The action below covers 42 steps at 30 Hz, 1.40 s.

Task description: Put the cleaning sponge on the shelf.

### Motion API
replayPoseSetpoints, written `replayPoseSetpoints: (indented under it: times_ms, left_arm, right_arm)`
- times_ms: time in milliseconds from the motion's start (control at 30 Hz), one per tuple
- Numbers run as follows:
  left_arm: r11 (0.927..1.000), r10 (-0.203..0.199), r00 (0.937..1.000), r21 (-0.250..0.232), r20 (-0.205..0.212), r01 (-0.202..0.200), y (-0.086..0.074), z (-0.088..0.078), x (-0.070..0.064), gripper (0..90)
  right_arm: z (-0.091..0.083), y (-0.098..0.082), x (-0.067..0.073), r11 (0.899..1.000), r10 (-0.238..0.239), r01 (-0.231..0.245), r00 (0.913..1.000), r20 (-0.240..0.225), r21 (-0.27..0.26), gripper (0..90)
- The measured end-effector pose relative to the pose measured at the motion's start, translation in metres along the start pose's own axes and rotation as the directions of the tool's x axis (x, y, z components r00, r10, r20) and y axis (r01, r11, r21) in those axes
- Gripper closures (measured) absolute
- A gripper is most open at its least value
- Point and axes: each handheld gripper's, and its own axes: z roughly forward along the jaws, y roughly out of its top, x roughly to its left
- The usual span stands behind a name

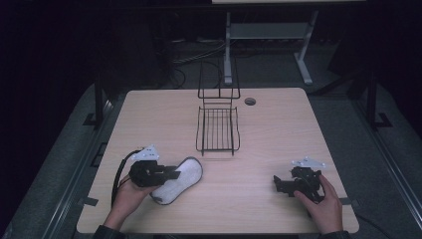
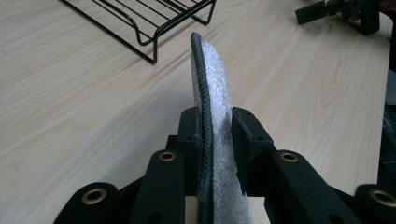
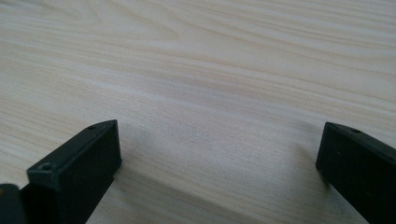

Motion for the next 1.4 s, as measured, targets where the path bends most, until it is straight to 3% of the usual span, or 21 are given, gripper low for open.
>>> replayPoseSetpoints:
  times_ms: [600,1100,1400]
  left_arm:
    - [0.9994,0.01,0.9999,-0.033,0.001,-0.01,0.019,-0.007,-0.007,76.6]
    - [0.9966,0.018,0.9998,-0.08,-0.009,-0.019,0.049,-0.007,-0.002,76.5]
    - [0.9957,0.01,0.9999,-0.092,-0.005,-0.01,0.058,-0.004,0.005,76.5]
  right_arm:
    - [0.0,0.0,0.0,1.0,-0.002,0.002,1.0,0.0,0.0,0.0]
    - [0.0,0.0,0.0,1.0,-0.002,0.002,1.0,0.0,0.0,0.0]
    - [0.0,0.0,0.0,1.0,-0.001,0.001,1.0,0.0,0.0,0.0]
